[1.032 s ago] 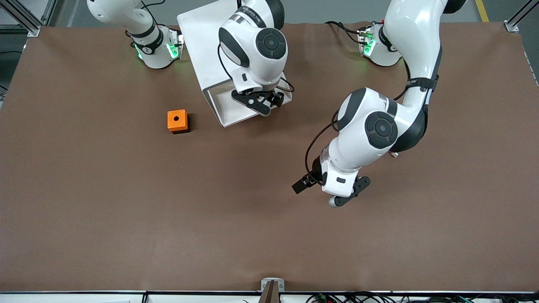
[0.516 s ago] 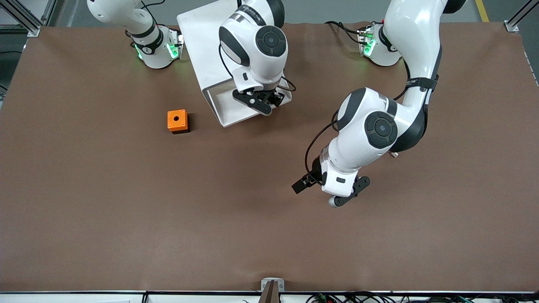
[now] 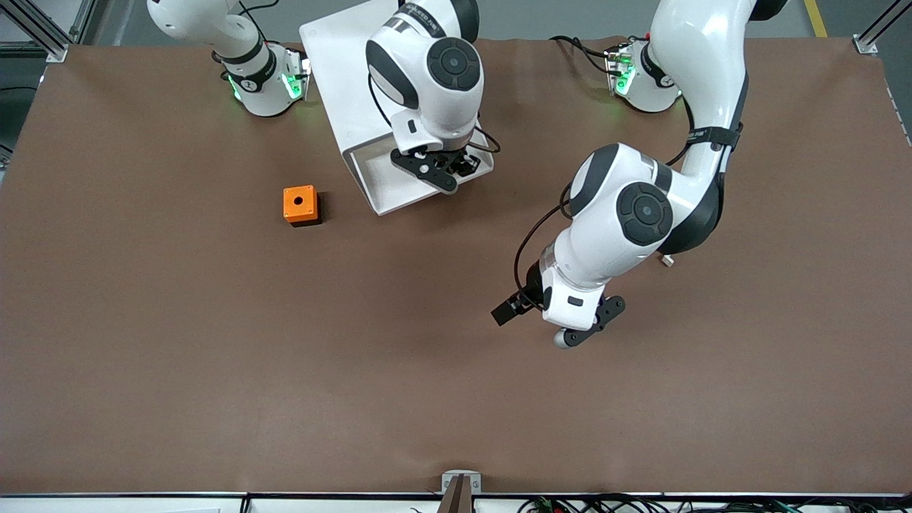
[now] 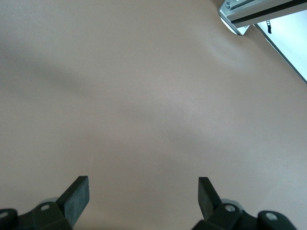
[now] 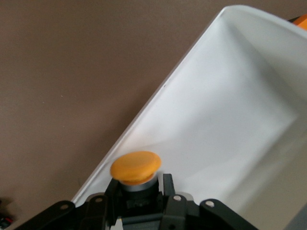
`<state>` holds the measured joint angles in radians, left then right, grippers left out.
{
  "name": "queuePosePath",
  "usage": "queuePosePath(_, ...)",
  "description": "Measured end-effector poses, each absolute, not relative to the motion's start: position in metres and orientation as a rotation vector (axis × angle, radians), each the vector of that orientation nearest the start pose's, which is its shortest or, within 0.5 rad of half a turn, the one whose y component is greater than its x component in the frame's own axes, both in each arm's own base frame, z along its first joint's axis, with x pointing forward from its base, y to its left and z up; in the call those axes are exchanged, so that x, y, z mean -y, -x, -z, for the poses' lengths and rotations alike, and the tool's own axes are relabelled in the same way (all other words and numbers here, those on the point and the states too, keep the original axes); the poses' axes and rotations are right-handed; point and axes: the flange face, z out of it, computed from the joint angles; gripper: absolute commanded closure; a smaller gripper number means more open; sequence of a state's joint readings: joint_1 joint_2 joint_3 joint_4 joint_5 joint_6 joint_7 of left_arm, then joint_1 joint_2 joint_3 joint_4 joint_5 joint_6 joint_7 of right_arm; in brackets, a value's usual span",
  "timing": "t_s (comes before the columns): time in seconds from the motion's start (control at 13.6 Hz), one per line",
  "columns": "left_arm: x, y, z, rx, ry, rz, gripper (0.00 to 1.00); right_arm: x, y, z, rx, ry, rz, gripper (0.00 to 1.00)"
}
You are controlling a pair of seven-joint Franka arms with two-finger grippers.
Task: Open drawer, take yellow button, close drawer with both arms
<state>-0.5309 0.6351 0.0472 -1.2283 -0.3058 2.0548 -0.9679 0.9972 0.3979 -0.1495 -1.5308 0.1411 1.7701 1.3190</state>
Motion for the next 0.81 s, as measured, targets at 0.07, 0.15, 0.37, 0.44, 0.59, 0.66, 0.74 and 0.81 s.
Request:
queuePosePath(0.07,0.373,-0.654,-0.421,1.004,3.311,-0.048,0.0,-0.505,-0.422,-0.428,-0.819,3.112,-0.227,1.0)
queuePosePath(0.15,0.373,-0.654,-0.421,1.004,3.311,-0.048,0.0,-0.5,-0.429,-0.437,-0.838,3.097,-0.233,1.0)
queuePosePath(0.37,0.374,-0.654,-0.421,1.001,3.312,-0.049,0.0,-0.48,-0.452,-0.462,-0.9,3.064,-0.249,1.0)
queuePosePath(0.44,0.375,-0.653,-0.421,0.999,3.312,-0.05,0.0,-0.476,-0.456,-0.466,-0.911,3.056,-0.25,1.0)
queuePosePath(0.59,0.379,-0.651,-0.421,0.988,3.316,-0.053,0.0,-0.469,-0.462,-0.466,-0.925,3.052,-0.254,1.0)
queuePosePath(0.66,0.385,-0.647,-0.42,0.973,3.32,-0.057,0.0,-0.464,-0.466,-0.466,-0.918,3.06,-0.265,1.0)
queuePosePath(0.74,0.393,-0.642,-0.42,0.952,3.325,-0.062,0.0,-0.456,-0.471,-0.466,-0.895,3.077,-0.283,1.0)
queuePosePath(0.81,0.4,-0.637,-0.419,0.931,3.329,-0.067,0.0,-0.444,-0.478,-0.468,-0.869,3.091,-0.304,1.0)
